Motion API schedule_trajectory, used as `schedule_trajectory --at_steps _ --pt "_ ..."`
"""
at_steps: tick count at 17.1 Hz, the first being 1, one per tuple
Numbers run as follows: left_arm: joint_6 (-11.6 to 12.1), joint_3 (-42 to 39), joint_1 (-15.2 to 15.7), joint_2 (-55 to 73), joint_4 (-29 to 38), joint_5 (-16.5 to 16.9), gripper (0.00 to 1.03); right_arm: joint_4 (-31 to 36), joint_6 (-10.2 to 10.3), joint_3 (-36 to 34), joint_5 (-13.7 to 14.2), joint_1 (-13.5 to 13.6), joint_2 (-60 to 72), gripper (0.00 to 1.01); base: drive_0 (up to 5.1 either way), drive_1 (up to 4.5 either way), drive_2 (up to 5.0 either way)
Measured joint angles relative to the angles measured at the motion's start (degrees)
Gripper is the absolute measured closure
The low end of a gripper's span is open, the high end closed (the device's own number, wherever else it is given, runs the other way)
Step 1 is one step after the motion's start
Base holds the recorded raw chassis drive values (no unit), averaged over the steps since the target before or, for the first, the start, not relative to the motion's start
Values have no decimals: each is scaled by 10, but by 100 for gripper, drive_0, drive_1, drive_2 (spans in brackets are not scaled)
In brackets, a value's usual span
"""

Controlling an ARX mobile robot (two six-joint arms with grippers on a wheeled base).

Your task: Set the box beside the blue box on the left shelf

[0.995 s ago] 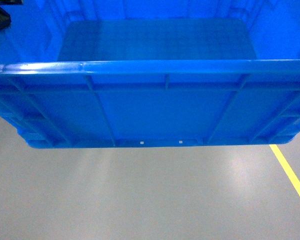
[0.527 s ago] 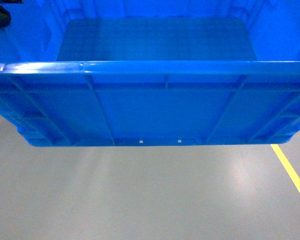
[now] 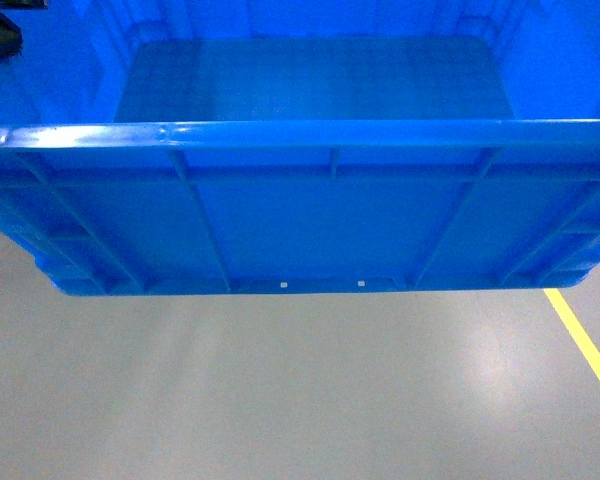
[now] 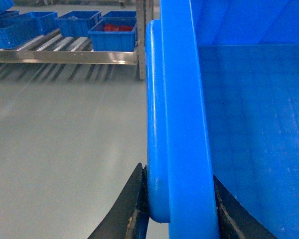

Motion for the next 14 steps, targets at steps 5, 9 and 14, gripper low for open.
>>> schedule_trajectory --at_steps 5,9,14 --pt "0 0 0 0 0 0 81 -1 0 0 0 0 0 86 -4 428 -436" --pt "0 0 0 0 -1 0 81 -1 0 0 0 0 0 86 0 432 -431" --pt "0 0 0 0 -2 0 81 0 0 0 0 0 0 86 14 445 -418"
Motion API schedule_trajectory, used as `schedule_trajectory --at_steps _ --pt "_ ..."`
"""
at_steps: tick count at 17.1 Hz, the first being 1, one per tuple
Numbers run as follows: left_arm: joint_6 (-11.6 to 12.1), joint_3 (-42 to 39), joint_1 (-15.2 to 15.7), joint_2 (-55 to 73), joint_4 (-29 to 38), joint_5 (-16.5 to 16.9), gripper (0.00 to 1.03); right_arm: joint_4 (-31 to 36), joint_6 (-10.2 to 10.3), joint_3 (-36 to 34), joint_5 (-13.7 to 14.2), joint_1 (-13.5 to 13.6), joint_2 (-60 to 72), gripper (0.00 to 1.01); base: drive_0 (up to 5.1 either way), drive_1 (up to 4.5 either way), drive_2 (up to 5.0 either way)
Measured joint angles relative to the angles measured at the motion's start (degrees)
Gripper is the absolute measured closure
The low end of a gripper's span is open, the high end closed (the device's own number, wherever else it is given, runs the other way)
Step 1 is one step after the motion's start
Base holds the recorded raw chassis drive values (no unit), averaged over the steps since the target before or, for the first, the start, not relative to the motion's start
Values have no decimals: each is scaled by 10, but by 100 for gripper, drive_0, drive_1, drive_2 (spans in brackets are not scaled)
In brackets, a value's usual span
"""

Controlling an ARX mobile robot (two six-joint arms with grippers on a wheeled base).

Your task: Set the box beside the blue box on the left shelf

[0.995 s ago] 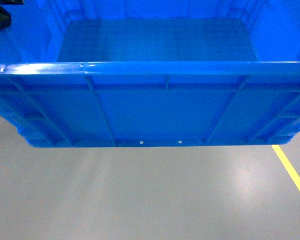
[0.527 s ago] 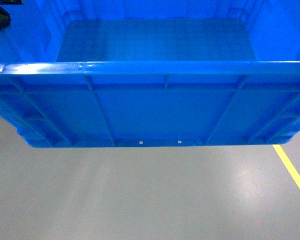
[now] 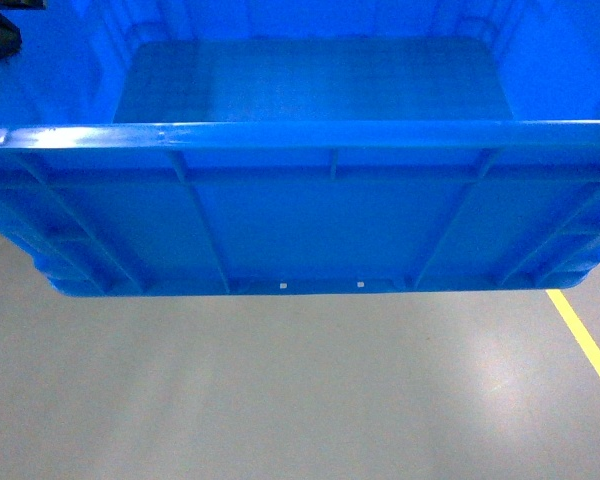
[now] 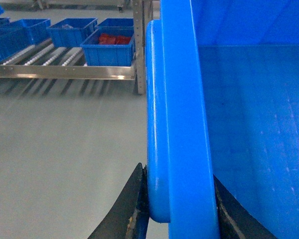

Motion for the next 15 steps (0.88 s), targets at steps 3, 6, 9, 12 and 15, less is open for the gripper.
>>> schedule_trajectory --at_steps 3,6,9,12,15 --pt "0 0 0 0 -1 0 81 0 0 0 0 0 0 86 13 444 -419" --pt "0 0 0 0 1 1 81 0 0 0 0 0 0 86 10 442 -422" --pt "0 0 0 0 0 0 81 -1 0 0 0 0 0 87 -3 429 -435" --pt "0 0 0 0 0 0 81 1 0 0 0 0 0 87 -12 419 -444" --pt "0 0 0 0 2 0 81 0 0 0 0 0 0 87 -17 415 -448"
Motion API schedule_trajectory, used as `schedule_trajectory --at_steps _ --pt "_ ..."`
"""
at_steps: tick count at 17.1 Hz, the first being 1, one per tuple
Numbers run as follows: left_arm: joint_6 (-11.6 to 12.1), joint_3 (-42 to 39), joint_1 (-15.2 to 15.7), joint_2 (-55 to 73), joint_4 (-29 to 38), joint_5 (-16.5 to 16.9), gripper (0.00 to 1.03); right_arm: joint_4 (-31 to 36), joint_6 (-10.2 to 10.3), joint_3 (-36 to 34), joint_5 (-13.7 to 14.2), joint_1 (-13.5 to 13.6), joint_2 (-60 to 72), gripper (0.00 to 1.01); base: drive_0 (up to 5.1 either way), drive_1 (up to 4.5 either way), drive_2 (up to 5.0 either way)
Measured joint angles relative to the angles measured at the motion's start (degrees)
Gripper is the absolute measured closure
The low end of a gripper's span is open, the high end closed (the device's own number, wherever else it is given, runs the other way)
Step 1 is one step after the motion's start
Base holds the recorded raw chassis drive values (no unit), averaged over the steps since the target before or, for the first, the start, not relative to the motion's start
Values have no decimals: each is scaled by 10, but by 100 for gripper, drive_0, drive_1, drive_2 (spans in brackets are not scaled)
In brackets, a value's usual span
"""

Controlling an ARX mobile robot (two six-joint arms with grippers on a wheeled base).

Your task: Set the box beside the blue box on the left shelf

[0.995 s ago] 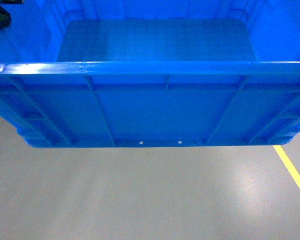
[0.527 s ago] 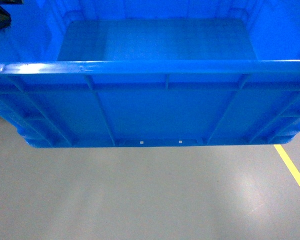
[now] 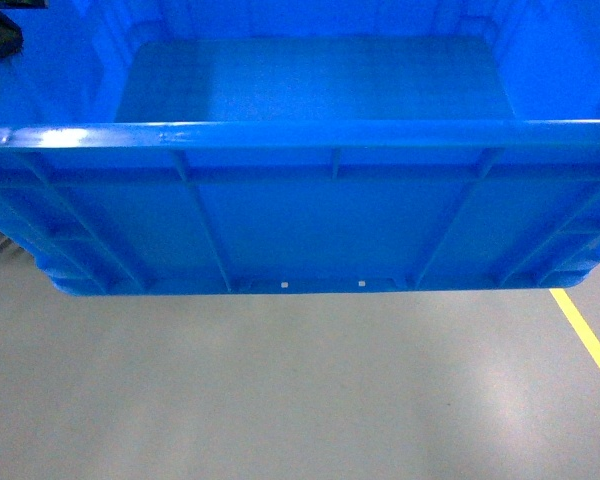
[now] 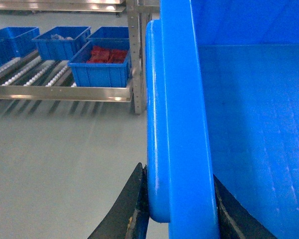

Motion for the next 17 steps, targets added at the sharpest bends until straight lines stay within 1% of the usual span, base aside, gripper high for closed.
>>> schedule_trajectory --at_steps 17 --pt "0 0 0 0 -1 1 81 1 0 0 0 0 0 87 1 433 -430"
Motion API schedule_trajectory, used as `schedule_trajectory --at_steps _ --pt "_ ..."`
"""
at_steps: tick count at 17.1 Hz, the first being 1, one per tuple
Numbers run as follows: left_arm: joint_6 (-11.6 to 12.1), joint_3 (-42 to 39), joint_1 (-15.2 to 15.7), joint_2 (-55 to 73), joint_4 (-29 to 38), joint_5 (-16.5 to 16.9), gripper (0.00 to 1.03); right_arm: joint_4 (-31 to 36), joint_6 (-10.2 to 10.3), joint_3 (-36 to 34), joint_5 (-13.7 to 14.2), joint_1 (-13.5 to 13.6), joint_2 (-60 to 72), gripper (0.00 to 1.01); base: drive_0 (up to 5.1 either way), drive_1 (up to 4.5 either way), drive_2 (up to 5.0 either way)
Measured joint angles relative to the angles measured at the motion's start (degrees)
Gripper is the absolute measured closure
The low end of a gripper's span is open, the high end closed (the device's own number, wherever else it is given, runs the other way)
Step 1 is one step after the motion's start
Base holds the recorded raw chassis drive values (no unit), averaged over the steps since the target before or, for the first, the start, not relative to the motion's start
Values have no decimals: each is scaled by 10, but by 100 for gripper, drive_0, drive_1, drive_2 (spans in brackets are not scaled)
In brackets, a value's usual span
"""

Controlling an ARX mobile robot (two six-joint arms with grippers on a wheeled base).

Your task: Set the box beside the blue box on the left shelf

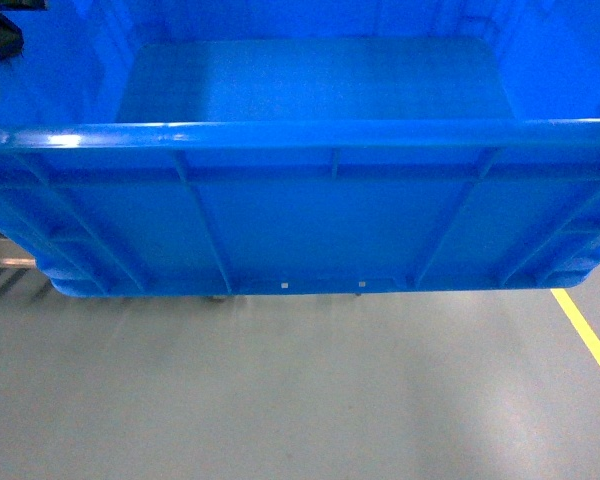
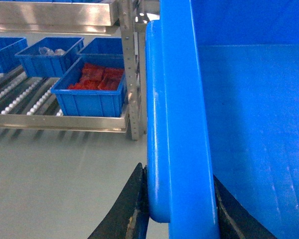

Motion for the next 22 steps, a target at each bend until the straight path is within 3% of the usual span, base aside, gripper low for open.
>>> schedule_trajectory --at_steps 16,22 --pt "0 0 0 0 0 -1 81 -2 0 0 0 0 0 87 -3 430 -435" --pt "-1 0 -2 0 2 0 81 -1 0 0 1 0 0 87 -158 91 91"
